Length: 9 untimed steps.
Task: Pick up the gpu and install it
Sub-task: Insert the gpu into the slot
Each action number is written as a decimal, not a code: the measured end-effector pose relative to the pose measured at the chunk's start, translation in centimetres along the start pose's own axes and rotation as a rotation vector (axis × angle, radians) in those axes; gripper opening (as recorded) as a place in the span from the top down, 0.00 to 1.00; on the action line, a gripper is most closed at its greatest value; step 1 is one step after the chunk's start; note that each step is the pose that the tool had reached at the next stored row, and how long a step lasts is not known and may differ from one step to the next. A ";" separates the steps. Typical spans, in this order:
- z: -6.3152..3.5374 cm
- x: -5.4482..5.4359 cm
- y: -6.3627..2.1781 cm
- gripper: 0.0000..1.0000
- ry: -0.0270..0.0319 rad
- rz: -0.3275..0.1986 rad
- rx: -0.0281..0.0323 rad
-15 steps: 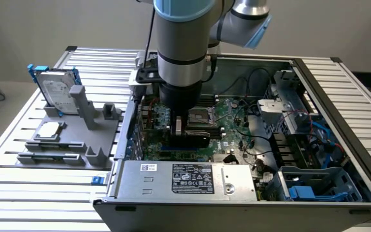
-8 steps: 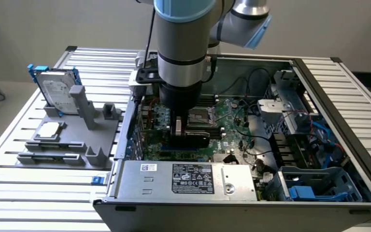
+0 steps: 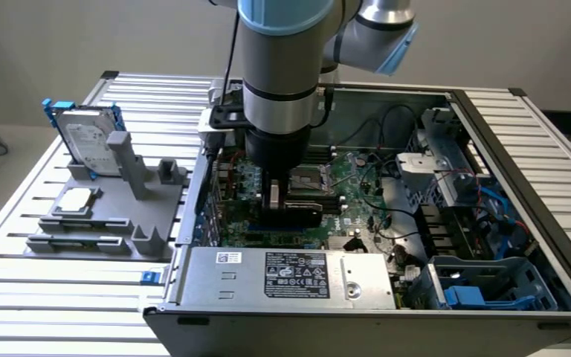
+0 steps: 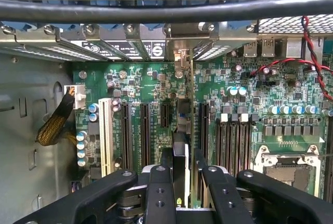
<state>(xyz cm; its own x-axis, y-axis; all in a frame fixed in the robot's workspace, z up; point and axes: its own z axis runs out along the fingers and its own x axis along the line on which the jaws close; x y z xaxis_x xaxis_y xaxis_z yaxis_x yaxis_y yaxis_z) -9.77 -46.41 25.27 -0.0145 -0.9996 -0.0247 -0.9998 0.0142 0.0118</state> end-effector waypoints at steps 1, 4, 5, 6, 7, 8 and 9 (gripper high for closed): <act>0.08 0.0 -0.02 0.74 -0.0013 0.000 0.0003; 0.07 0.0 0.00 0.74 -0.0004 0.000 -0.0031; 0.08 0.0 -0.01 0.74 0.0002 0.000 -0.0035; 0.08 0.0 -0.01 0.74 0.0005 0.000 -0.0040; 0.09 0.0 -0.02 0.74 0.0008 0.000 -0.0042; 0.10 0.0 -0.02 0.74 0.0011 0.000 -0.0045; 0.11 0.0 -0.03 0.74 0.0013 0.000 -0.0048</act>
<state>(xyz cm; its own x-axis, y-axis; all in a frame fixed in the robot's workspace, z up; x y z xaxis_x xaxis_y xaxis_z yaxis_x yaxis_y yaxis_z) -9.74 -46.42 25.16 -0.0147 -0.9996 -0.0234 -0.9998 0.0144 0.0166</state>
